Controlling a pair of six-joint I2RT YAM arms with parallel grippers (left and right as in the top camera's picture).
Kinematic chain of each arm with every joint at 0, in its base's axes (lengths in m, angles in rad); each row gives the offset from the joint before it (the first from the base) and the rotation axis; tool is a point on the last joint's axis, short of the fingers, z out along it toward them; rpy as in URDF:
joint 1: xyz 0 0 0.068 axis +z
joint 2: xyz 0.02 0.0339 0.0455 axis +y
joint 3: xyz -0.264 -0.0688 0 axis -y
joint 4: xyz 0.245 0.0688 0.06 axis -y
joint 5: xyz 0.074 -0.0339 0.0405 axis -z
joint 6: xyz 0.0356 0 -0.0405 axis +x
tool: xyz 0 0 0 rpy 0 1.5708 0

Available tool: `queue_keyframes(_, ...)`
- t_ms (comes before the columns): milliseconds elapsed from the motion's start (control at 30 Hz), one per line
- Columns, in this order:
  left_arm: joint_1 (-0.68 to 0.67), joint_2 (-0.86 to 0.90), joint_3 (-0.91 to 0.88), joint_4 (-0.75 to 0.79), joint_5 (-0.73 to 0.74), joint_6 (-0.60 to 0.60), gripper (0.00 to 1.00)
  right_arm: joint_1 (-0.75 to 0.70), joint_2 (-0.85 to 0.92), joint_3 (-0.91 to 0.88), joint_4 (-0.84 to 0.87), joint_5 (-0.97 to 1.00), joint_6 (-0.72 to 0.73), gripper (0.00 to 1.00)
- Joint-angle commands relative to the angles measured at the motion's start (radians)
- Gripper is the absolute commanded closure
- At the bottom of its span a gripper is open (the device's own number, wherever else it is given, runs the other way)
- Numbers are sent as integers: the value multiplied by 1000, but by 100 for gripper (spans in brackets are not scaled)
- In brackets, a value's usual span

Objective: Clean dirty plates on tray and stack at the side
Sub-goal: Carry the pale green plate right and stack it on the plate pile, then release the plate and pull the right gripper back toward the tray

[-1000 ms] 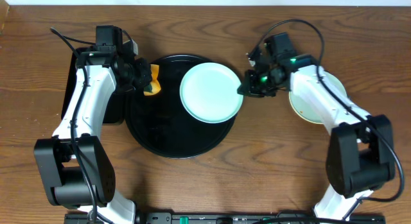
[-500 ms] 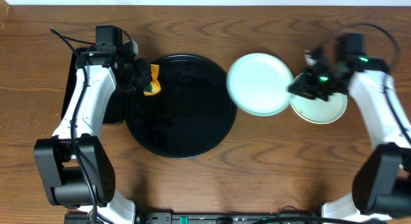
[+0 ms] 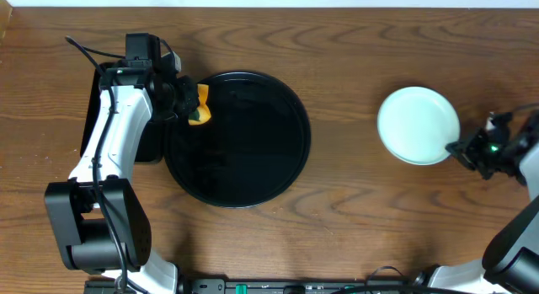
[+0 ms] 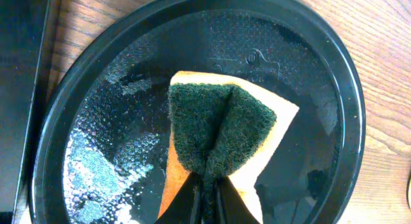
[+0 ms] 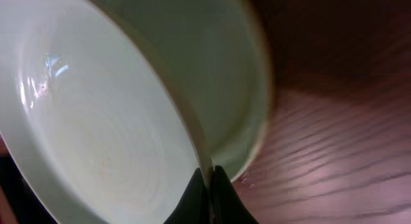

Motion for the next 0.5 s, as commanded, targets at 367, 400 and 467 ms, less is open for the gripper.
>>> queue_keyframes(367,0,8,-3,0,-9,16,93,8,-8,-100,230,80,112,98)
queue_keyframes(400,0,8,-3,0,-9,16,93,16,-7,-101,233,80,112,96)
queue_keyframes(467,0,8,-3,0,-9,16,93,40,-7,-101,244,80,112,91)
